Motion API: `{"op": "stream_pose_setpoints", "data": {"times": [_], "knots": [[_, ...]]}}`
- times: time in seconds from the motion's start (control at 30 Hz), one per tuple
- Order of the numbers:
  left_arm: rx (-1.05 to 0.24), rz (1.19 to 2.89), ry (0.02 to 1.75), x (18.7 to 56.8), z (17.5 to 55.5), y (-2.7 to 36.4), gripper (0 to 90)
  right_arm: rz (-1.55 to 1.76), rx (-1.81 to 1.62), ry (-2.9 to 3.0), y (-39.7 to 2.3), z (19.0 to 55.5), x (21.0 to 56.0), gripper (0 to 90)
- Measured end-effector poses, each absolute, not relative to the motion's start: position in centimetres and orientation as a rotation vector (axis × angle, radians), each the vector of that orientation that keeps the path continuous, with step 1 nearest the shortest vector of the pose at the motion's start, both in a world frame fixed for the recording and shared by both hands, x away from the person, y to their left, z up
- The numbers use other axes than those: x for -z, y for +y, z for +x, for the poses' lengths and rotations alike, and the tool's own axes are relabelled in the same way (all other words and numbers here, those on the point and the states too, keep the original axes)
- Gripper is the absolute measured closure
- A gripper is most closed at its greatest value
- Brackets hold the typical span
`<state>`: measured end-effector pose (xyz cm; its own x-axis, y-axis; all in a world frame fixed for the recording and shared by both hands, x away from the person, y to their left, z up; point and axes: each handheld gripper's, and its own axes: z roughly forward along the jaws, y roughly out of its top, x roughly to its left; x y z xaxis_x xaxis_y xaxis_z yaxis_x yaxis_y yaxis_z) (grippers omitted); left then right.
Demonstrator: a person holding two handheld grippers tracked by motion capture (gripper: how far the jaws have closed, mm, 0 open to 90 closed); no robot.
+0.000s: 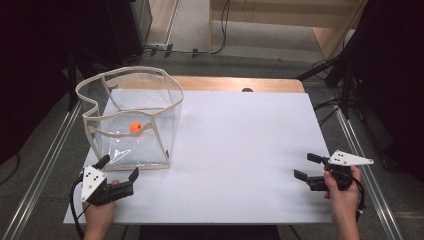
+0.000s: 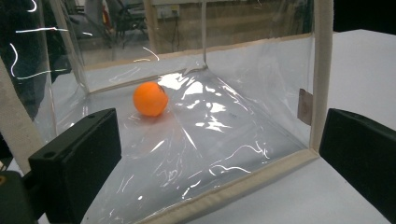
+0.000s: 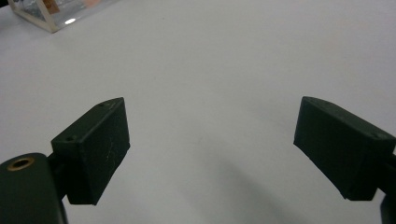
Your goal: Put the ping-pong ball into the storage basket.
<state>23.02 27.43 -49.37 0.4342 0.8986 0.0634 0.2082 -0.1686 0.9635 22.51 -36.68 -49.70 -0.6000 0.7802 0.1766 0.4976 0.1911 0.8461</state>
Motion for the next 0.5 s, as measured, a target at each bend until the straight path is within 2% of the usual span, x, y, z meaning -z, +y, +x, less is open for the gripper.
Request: {"op": "stream_pose_setpoints", "data": {"times": [0.5], "knots": [[-0.834,1.652,0.981,49.38,22.97,27.39,0.0,1.223,-1.423,2.11,-37.39,22.14,50.44,8.8]]}}
